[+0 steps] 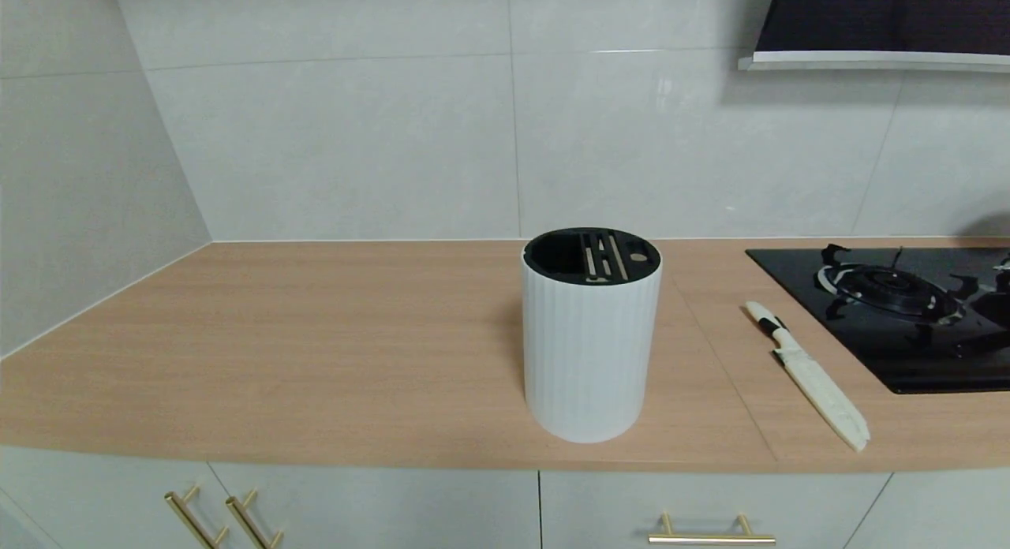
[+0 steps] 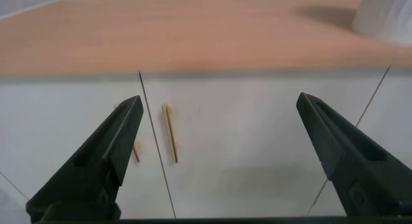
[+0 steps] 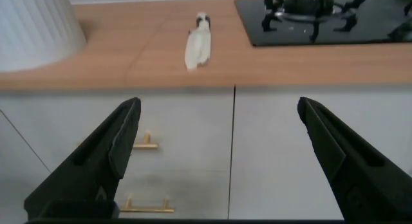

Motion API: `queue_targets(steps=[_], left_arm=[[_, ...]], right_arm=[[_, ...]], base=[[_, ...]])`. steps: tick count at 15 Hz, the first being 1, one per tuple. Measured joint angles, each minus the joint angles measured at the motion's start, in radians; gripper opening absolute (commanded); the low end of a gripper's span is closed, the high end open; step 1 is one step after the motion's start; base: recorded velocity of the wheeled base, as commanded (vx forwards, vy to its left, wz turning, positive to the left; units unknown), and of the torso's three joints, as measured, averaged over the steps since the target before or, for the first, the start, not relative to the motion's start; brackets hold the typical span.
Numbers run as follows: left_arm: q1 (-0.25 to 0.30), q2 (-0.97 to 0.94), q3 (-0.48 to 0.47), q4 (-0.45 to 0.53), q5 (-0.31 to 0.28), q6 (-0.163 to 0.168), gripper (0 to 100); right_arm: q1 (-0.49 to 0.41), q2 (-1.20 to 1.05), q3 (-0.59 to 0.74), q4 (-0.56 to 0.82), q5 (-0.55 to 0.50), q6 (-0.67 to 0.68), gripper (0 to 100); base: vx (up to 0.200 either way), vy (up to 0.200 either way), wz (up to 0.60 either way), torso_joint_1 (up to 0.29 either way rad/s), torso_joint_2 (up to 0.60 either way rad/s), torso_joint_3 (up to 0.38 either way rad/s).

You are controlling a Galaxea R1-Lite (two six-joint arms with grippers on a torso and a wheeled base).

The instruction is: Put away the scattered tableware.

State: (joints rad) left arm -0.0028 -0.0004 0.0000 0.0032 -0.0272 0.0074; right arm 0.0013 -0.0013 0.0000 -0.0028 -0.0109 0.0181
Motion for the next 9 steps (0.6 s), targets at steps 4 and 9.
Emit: queue_targets(steps=[4, 9], left_arm=[[0.000, 0.000, 0.000, 0.000, 0.000, 0.000, 100], [0.000, 0.000, 0.000, 0.000, 0.000, 0.000, 100]], right_arm=[[0.000, 0.000, 0.000, 0.000, 0.000, 0.000, 100], [0.000, 0.000, 0.000, 0.000, 0.000, 0.000, 100]], base=[[0.000, 0.000, 0.00, 0.239, -0.53, -0.284], [0.000, 0.000, 0.00, 0.266, -0.57, -0.302]])
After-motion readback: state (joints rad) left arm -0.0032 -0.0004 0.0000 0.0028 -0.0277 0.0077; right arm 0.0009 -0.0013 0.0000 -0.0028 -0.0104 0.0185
